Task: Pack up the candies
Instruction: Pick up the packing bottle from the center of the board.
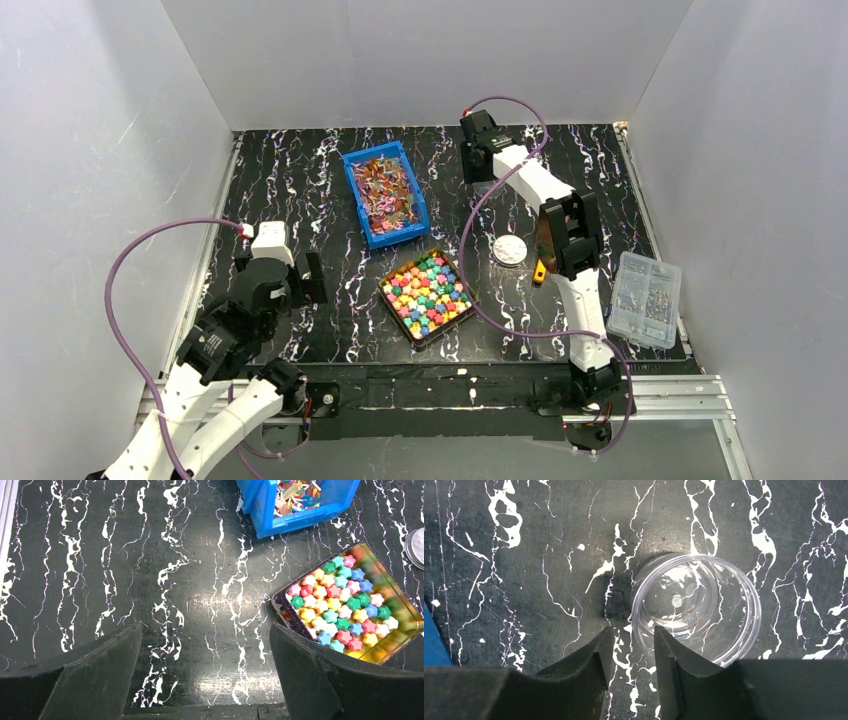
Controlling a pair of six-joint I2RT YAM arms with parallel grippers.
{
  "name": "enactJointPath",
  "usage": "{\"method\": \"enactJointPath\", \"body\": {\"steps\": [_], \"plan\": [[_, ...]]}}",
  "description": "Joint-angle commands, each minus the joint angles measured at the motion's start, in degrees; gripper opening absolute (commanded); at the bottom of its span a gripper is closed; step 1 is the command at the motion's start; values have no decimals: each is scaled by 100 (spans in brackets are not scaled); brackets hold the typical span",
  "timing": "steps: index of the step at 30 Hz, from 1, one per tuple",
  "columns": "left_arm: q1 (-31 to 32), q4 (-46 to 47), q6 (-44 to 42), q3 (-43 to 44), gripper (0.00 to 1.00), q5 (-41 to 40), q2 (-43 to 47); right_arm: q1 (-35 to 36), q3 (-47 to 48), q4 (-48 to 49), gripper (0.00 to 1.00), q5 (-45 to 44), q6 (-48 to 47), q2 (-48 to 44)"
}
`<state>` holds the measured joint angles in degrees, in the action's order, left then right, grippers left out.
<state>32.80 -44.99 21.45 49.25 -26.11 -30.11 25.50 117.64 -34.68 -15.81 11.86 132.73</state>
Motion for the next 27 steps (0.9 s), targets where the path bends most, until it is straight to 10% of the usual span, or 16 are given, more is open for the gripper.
{"method": "enactJointPath", "body": {"steps": [1, 27], "plan": [[-19, 34, -47, 146, 99, -65, -56, -62, 332, 39, 41, 116, -48, 50], [-54, 52, -70, 146, 99, -2, -118, -71, 326, -191, 1, 192, -105, -73]]}}
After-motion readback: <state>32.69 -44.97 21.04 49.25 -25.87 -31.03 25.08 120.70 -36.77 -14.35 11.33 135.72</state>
